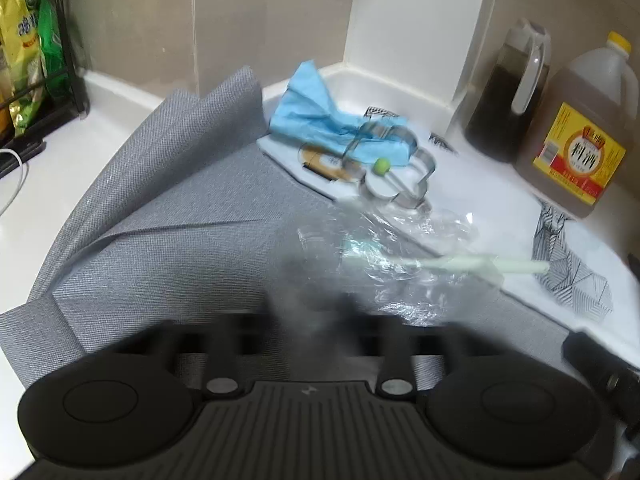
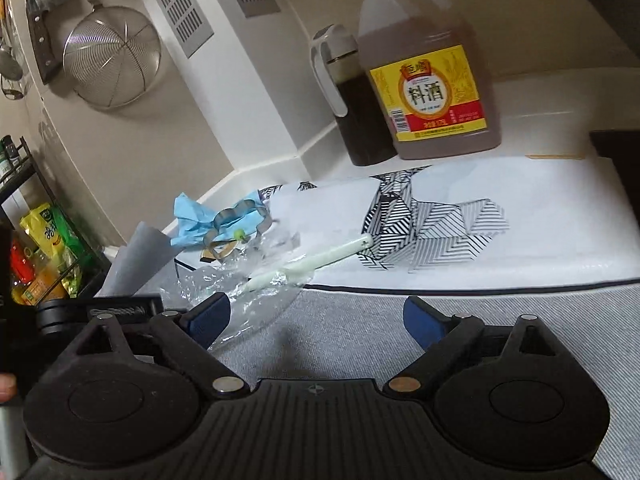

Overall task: Collect trash
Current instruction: 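Grasp the clear plastic bag with the left tool while the right tool grasps the toothbrush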

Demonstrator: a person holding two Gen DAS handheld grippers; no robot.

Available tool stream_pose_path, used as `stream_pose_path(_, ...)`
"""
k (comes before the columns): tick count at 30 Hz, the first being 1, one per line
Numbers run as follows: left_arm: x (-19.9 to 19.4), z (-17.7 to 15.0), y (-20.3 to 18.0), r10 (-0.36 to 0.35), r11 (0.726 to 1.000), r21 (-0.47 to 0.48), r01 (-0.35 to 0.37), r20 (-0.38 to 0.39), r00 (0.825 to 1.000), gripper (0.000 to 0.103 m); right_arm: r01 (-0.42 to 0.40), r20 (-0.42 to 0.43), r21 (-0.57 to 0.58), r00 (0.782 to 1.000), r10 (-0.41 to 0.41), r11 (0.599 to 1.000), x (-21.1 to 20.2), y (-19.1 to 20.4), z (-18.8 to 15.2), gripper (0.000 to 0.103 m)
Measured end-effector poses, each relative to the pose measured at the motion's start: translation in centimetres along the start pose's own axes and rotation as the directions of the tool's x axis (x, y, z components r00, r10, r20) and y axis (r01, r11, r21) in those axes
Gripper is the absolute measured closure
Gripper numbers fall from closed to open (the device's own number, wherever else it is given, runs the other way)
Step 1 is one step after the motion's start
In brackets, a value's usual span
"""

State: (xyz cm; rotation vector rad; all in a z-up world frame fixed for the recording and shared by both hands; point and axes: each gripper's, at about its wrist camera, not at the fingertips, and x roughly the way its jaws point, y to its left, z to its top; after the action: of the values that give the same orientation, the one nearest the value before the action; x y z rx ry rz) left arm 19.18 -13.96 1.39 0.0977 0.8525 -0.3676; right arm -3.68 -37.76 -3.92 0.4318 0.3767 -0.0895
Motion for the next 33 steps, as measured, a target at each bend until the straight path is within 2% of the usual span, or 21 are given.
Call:
stream_pose_path(1, -0.4, -0.1, 0.6, 0.014, 1.0, -0.003, -0.014, 0.013, 1.0, 0.096, 0.002, 0.005, -0.01, 1.0, -0.002, 1.0, 0.1, 0.3, 0.2, 0.007)
stream_pose_path(3, -1.0, -0.3, 2.4, 0.046, 0.999, -0.012, -0.045, 0.034, 0.998, 0.096, 0.004, 0.007, -0.042, 1.0, -0.003, 0.999, 0.5, 1.0, 0.5, 0.006)
stream_pose_path(5, -1.8, -0.6, 4.8, 0.043, 0.999, -0.029, -0.042, 0.034, 0.998, 0.097, -0.003, -0.003, -0.089, 1.0, 0.003, 0.996, 1.1, 2.0, 0.9, 0.006)
stream_pose_path(8, -2.7, -1.0, 8.0, 0.045, 0.998, -0.038, -0.044, 0.031, 0.998, 0.097, -0.025, -0.043, -0.226, 0.999, 0.016, 0.974, 2.7, 4.2, 1.4, 0.003)
stream_pose_path(13, -3.4, -1.6, 11.3, 0.081, 0.996, -0.039, -0.08, 0.03, 0.996, 0.097, -0.049, -0.138, -0.492, 0.99, -0.022, 0.869, 7.0, 7.9, 1.5, 0.003)
stream_pose_path(16, -3.6, -1.8, 12.1, 0.074, 0.997, -0.04, -0.073, 0.025, 0.997, 0.097, -0.102, -0.21, -0.584, 0.977, -0.028, 0.805, 9.4, 9.3, 1.6, 0.003)
stream_pose_path(19, -3.5, -2.0, 11.9, 0.073, 0.997, -0.029, -0.072, 0.027, 0.997, 0.097, -0.125, -0.269, -0.64, 0.961, -0.069, 0.758, 12.1, 9.6, 1.5, 0.0)
stream_pose_path(21, -3.3, -2.2, 11.6, 0.065, 0.998, -0.024, -0.065, 0.027, 0.997, 0.097, -0.13, -0.273, -0.602, 0.961, -0.05, 0.788, 13.0, 8.8, 2.0, 0.001)
stream_pose_path(23, -2.9, -2.3, 11.2, 0.062, 0.998, -0.014, -0.061, 0.03, 0.998, 0.097, -0.144, -0.314, -0.517, 0.949, -0.031, 0.844, 13.7, 7.7, 2.7, 0.0)
stream_pose_path(26, -2.8, -2.5, 10.9, 0.06, 0.998, -0.002, -0.06, 0.038, 0.997, 0.097, -0.112, -0.29, -0.523, 0.956, -0.052, 0.845, 12.8, 7.8, 2.3, 0.012)
stream_pose_path(27, -2.8, -2.5, 10.9, 0.057, 0.998, 0.0, -0.057, 0.039, 0.998, 0.097, -0.113, -0.281, -0.528, 0.959, -0.048, 0.842, 12.3, 8.0, 2.1, 0.025)
stream_pose_path(28, -2.9, -2.6, 10.8, 0.052, 0.999, 0.002, -0.052, 0.039, 0.998, 0.097, -0.124, -0.278, -0.533, 0.96, -0.036, 0.837, 11.7, 8.2, 1.8, 0.046)
stream_pose_path(30, -3.2, -2.6, 10.8, 0.038, 0.999, 0.007, -0.039, 0.04, 0.998, 0.097, -0.148, -0.284, -0.557, 0.958, -0.02, 0.817, 10.5, 8.8, 1.2, 0.072)
stream_pose_path(33, -4.1, -2.6, 10.8, 0.015, 1.0, 0.0, -0.015, 0.049, 0.999, 0.097, -0.176, -0.282, -0.595, 0.959, 0.001, 0.784, 9.1, 9.4, 0.1, 0.081)
